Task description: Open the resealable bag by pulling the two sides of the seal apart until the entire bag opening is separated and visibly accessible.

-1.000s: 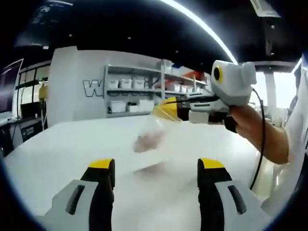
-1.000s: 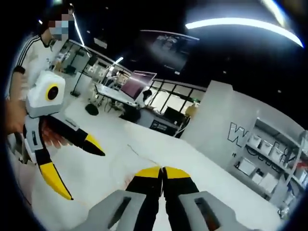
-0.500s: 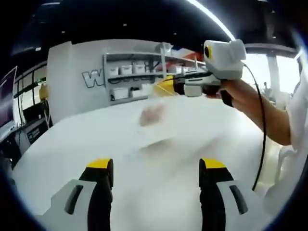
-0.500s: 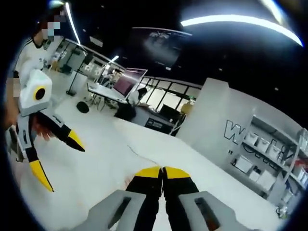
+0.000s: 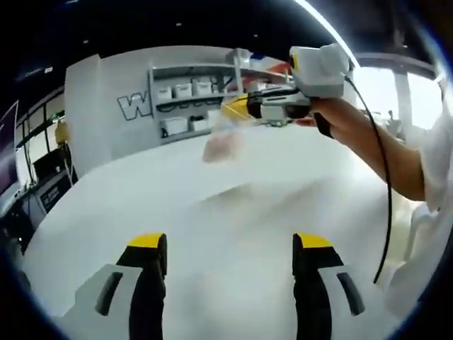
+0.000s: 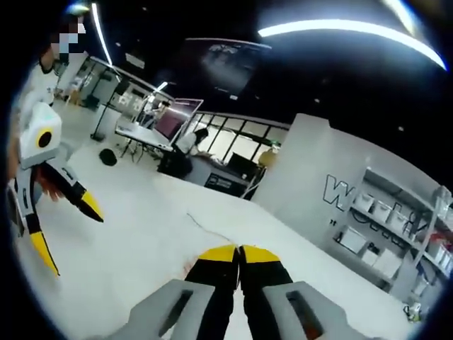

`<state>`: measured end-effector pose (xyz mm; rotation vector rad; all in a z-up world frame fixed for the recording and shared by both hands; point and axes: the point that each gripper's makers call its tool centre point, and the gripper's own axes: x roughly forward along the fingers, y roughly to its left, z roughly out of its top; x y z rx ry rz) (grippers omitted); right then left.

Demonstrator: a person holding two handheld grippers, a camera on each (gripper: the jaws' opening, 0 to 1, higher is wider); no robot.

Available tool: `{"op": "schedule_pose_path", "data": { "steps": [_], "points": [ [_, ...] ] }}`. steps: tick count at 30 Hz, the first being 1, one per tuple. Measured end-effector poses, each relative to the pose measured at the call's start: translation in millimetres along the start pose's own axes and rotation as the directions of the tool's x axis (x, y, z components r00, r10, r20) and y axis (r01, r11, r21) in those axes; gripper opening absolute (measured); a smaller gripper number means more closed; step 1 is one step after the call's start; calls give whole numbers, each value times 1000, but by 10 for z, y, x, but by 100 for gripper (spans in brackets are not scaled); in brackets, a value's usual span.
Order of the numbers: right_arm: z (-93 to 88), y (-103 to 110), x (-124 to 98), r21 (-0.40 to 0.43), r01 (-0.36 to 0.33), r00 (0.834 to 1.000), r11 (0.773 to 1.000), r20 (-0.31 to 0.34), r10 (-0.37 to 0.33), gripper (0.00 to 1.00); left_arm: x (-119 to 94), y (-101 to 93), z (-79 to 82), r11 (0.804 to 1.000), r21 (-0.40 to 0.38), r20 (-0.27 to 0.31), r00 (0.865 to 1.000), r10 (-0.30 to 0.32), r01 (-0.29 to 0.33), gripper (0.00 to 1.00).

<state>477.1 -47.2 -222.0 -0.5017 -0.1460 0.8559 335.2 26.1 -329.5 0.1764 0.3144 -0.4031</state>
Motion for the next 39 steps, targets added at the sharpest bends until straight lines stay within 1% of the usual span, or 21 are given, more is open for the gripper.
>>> {"op": "schedule_pose_path", "data": {
  "steps": [4, 13, 19, 23, 25, 35, 39],
  "points": [
    [-28, -45, 56, 1, 2, 1000, 1000, -4, -2, 0, 1, 11, -7, 1000, -18, 4, 1000, -5, 5, 71],
    [-190, -167, 230, 1, 7, 999, 1000, -37, -7, 0, -8, 17, -3, 999, -46, 18, 1000, -7, 8, 69],
    [-274, -235, 287, 20, 9, 998, 1000, -58, -8, 0, -4, 22, 2, 998, -60, 23, 1000, -9, 11, 68],
    [-333, -230, 312, 29, 7, 998, 1000, -68, -5, 0, 5, 23, 15, 998, -66, 28, 1000, -11, 12, 68],
    [-393, -233, 351, 33, 7, 997, 999, -72, -5, 0, 9, 27, 12, 998, -69, 26, 1000, -10, 12, 68],
    [-534, -375, 469, 58, 19, 995, 998, -97, -13, 0, 14, 43, 14, 997, -81, 28, 1000, -9, 11, 66],
    [-599, -420, 481, 69, 30, 994, 997, -108, -22, 0, 9, 48, 22, 996, -85, 30, 1000, -7, 10, 66]
  ]
}}
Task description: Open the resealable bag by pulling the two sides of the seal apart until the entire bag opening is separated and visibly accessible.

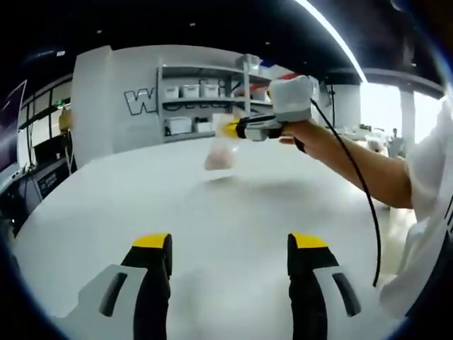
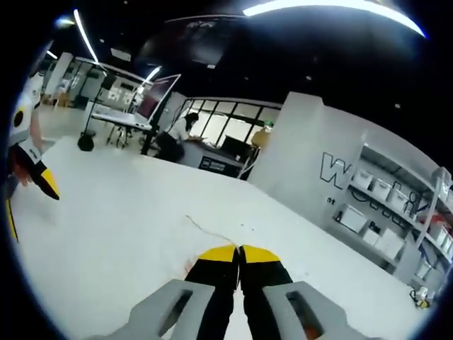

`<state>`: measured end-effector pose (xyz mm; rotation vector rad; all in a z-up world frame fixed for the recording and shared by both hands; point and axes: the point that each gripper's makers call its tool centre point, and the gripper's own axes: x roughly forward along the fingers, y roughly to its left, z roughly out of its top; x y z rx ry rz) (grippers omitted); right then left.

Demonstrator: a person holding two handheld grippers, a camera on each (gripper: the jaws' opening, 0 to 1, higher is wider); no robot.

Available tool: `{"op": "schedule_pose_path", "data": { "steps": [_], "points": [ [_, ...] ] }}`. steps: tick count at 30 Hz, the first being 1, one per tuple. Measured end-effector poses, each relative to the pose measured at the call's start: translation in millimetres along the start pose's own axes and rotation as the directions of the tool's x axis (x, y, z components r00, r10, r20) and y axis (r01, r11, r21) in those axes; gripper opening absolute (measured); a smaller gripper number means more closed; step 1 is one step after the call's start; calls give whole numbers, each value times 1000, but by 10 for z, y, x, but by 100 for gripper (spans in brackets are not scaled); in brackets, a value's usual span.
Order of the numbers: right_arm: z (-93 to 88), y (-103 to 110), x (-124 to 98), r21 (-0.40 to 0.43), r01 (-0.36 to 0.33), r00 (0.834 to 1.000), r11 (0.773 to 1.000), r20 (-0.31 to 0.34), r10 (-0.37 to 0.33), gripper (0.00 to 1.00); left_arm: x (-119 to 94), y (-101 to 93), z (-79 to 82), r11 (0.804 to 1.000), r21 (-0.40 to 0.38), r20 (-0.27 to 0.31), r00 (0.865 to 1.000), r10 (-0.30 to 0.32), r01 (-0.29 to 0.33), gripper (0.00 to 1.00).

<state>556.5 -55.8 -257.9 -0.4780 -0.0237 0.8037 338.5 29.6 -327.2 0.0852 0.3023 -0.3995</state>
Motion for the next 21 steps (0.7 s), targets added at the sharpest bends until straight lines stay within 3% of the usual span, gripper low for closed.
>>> {"op": "schedule_pose_path", "data": {
  "steps": [21],
  "points": [
    [-86, -166, 205, 11, 11, 999, 1000, -32, -11, 0, -19, 20, 34, 1000, -10, 11, 1000, 4, -4, 64]
  ]
}}
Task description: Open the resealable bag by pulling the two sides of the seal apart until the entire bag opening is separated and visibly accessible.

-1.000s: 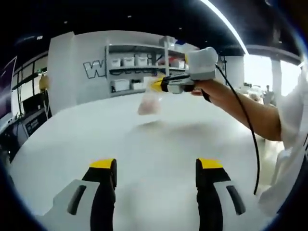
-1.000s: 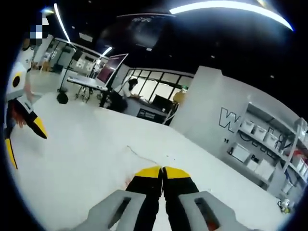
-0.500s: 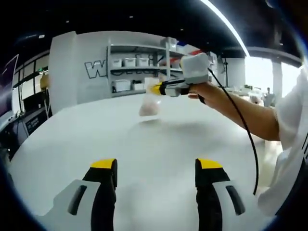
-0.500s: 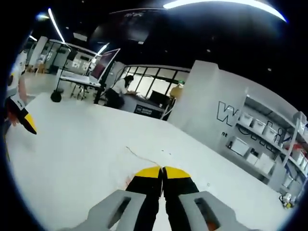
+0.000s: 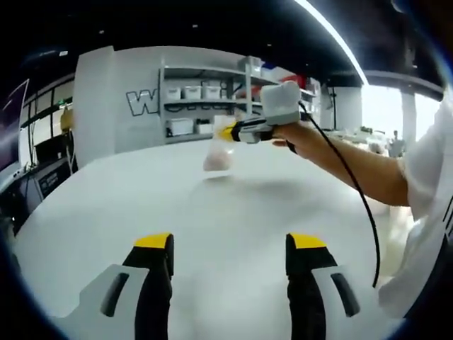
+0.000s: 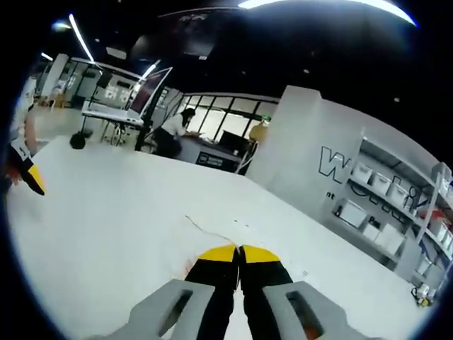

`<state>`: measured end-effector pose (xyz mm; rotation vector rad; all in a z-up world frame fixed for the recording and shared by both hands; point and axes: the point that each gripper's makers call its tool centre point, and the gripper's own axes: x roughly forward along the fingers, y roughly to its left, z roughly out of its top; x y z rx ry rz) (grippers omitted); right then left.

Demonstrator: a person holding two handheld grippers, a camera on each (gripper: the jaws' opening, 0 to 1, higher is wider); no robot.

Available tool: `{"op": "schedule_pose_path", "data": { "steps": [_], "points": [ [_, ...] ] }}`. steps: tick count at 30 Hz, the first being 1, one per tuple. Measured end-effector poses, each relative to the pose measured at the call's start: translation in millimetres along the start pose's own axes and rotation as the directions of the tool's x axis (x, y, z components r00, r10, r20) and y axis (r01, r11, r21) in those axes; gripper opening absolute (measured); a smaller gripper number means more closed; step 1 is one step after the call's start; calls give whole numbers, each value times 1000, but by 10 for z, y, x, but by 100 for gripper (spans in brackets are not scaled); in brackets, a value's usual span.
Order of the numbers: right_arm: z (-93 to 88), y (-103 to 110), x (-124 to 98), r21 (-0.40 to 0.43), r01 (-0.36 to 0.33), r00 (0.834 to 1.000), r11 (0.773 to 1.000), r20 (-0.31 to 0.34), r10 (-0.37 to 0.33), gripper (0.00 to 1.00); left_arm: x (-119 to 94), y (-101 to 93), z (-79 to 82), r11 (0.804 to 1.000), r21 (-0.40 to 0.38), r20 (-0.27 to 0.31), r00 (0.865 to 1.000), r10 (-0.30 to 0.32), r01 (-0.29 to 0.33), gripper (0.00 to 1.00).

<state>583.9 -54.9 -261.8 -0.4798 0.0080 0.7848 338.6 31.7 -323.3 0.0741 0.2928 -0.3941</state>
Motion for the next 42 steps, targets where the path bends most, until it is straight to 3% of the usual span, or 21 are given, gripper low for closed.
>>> {"op": "schedule_pose_path", "data": {
  "steps": [34, 42],
  "points": [
    [-221, -439, 396, 57, 49, 997, 997, -56, -46, 0, 10, 70, -2, 1000, -6, -9, 1000, 7, -8, 63],
    [-224, -531, 538, 33, 57, 997, 998, -62, -55, 0, 22, 84, -14, 1000, -9, -15, 1000, 7, -7, 62]
  ]
}}
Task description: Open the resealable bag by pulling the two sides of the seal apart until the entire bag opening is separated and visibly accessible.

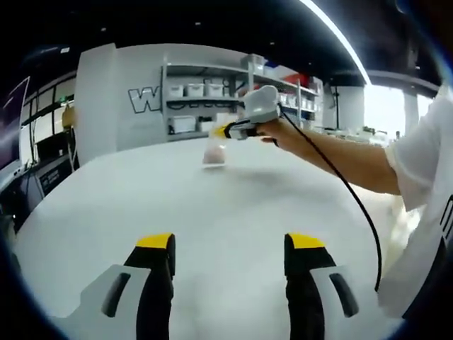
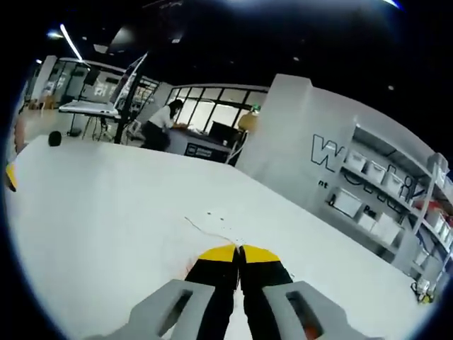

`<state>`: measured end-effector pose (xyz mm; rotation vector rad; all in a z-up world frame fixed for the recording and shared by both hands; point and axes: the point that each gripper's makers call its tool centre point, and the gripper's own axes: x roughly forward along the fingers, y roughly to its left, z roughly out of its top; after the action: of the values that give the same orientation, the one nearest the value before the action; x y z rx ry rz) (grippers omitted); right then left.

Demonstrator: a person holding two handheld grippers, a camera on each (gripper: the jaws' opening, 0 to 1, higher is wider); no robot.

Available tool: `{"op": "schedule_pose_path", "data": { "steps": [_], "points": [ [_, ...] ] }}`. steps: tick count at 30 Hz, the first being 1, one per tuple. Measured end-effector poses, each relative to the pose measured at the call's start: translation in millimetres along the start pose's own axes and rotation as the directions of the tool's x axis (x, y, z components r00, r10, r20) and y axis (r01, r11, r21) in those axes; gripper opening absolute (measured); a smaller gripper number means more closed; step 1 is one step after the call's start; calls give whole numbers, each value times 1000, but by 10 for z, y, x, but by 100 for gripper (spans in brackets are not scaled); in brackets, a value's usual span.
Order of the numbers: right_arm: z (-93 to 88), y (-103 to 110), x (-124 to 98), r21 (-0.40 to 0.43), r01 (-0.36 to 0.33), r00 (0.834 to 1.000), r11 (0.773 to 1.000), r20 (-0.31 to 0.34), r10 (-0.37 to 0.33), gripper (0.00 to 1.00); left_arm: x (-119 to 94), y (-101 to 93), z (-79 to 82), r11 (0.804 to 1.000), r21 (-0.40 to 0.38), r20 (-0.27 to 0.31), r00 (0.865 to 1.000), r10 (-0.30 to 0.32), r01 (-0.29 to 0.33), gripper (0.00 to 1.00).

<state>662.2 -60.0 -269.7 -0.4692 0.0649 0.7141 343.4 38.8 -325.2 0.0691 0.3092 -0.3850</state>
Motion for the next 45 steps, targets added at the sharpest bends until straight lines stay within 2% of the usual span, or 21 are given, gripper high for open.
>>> {"op": "schedule_pose_path", "data": {
  "steps": [11, 18, 23, 34, 38, 40, 45],
  "points": [
    [-68, -157, 244, -25, 25, 1000, 999, -1, -25, 0, 7, 31, -21, 1000, -2, -8, 1000, 7, -7, 62],
    [-136, -61, 207, -9, 13, 1000, 1000, -2, -13, 0, 5, 24, -16, 1000, -5, -6, 1000, 8, -8, 62],
    [-191, 53, 118, 4, 3, 1000, 1000, -1, -3, 0, 11, 9, 0, 1000, -5, -2, 1000, 4, -4, 62],
    [-386, 237, -33, 76, -18, 999, 997, -46, 21, 2, 51, 6, 27, 1000, -6, 6, 1000, 0, 0, 62],
    [-428, 296, -166, 84, -2, 999, 996, -51, 6, 5, 98, 36, 35, 1000, -12, 16, 1000, 8, -8, 62],
    [-443, 400, -305, 95, 1, 999, 995, -54, 4, 6, 113, 27, 30, 1000, -19, 17, 1000, 5, -5, 61],
    [-484, 404, -426, 136, 13, 998, 991, -56, -5, 6, 120, -39, 48, 1000, -26, 32, 999, -12, 13, 61]
  ]
}}
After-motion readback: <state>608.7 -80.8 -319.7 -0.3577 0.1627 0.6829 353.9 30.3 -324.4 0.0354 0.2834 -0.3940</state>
